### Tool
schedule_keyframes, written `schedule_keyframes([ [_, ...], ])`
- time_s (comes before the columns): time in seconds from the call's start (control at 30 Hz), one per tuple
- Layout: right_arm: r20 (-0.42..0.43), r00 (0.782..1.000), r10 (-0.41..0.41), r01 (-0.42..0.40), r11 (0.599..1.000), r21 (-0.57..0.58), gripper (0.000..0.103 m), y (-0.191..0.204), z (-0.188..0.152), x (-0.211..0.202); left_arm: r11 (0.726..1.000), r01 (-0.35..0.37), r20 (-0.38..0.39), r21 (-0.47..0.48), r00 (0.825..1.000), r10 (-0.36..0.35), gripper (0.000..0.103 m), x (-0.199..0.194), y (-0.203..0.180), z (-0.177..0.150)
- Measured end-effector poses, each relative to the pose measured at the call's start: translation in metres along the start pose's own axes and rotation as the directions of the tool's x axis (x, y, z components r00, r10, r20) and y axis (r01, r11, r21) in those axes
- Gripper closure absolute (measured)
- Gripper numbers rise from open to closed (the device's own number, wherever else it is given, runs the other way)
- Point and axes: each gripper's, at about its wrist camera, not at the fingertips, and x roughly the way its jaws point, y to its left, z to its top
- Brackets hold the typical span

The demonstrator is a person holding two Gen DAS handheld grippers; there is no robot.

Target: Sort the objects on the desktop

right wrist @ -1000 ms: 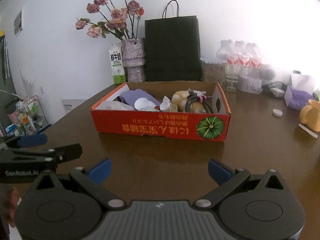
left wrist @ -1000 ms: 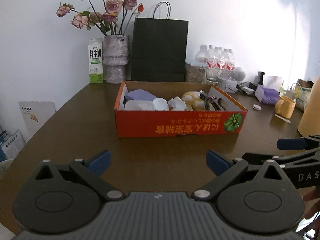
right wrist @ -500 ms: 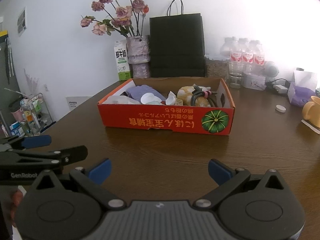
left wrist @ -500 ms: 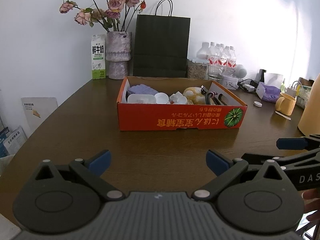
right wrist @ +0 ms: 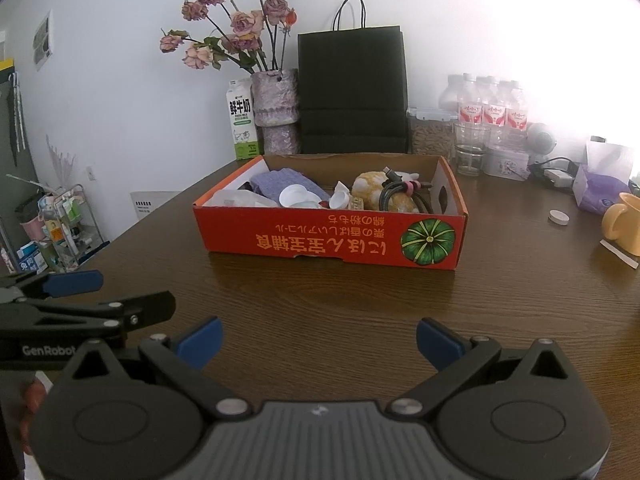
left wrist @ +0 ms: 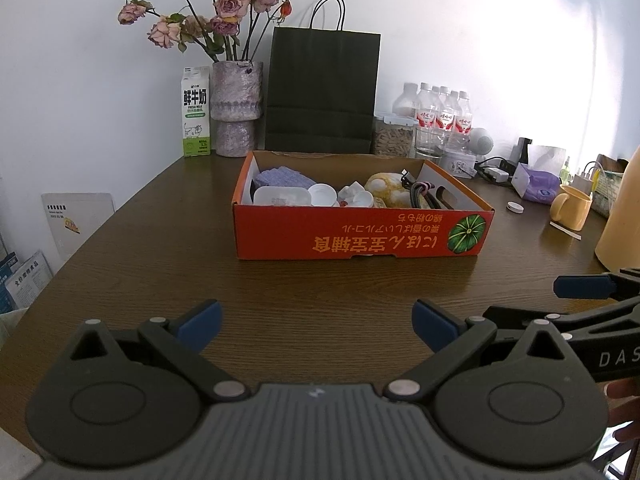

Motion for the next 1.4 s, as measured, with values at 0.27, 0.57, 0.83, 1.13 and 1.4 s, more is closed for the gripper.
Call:
schedule_keyframes([
  [0.27,-0.001,1.0,0.001,-0.001,1.0,0.002,0.0,-0.0011,0.0002,0.0007,1.0,0.0,0.001,0.002,1.0,0.0,0.0,0.0007,0.0003,0.0008],
  [0.57,0.0,1.0,0.0,0.0,1.0,0.001,0.0,-0.0009,0.0001,0.0005,1.0,-0.002,0.0,0.004,1.0,0.002,0.0,0.0011,-0.0011,0.0014],
  [0.83,-0.002,1.0,-0.002,0.002,1.0,0.0,0.0,-0.0016,0.0001,0.001,1.0,-0.002,-0.001,0.006,1.0,0.002,0.0,0.0016,-0.0015,0.0019],
  [1.13,-0.002,1.0,-0.001,0.001,1.0,0.0,0.0,-0.0016,0.0003,0.0012,1.0,-0.002,-0.002,0.006,1.0,0.002,0.0,0.002,-0.0014,0.0019],
  [1.4,-0.001,1.0,-0.002,0.002,1.0,0.0,0.0,-0.0016,0.0001,0.0013,1.0,-0.002,-0.001,0.008,1.0,0.002,0.0,0.0017,-0.0017,0.0023],
])
